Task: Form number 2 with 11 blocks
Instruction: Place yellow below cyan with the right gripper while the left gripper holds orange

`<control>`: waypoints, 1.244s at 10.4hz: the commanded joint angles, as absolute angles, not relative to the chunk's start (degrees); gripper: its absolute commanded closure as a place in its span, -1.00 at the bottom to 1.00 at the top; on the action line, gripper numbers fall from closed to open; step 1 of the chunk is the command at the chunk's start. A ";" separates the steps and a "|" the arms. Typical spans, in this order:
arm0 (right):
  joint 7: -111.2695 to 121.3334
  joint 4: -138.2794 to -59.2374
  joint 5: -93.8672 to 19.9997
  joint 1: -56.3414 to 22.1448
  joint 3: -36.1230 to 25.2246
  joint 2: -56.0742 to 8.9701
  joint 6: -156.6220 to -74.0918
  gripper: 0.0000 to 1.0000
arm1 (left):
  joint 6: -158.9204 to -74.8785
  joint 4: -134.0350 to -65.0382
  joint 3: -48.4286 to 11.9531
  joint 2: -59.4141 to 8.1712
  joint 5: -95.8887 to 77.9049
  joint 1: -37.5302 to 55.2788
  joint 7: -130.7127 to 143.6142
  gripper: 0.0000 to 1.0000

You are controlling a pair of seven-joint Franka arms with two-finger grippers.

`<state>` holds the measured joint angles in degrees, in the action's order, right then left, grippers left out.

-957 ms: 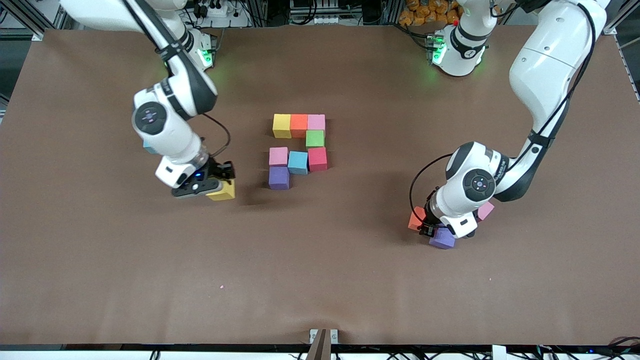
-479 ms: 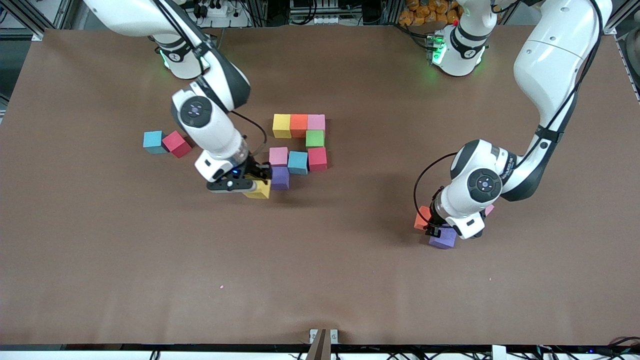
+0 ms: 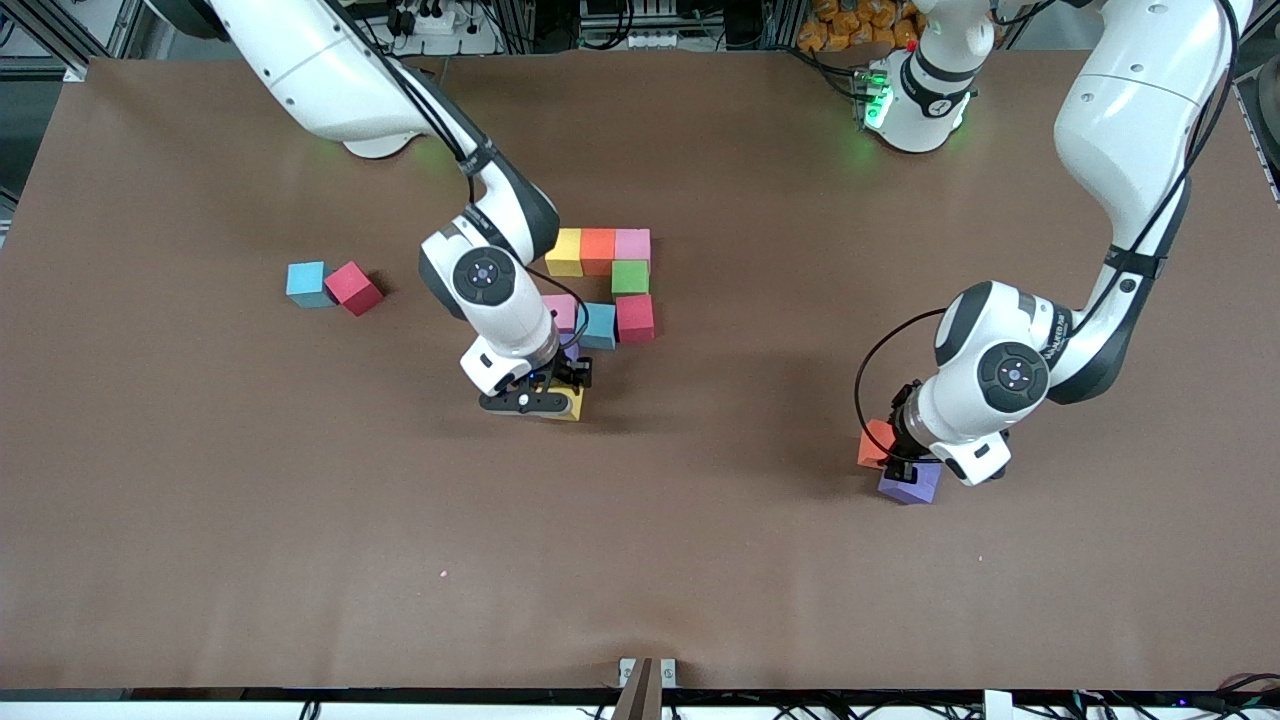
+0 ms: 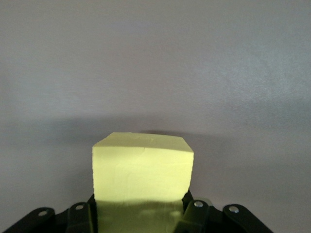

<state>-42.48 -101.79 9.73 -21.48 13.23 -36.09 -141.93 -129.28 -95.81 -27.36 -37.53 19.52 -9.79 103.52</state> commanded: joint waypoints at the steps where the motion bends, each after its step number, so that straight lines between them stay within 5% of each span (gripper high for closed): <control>1: -43.77 -100.37 11.34 -22.41 12.92 -37.44 -141.77 0.36 | -128.23 -95.63 -27.95 -36.74 20.39 -11.07 103.80 0.13; 13: -43.86 -101.25 13.80 -23.55 12.83 -37.97 -141.15 0.37 | -128.32 -93.16 -27.42 -39.20 25.14 -8.01 97.21 0.12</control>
<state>-42.49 -101.59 12.24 -23.10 13.16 -37.53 -141.44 -129.26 -94.47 -27.35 -38.62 23.67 -9.10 97.67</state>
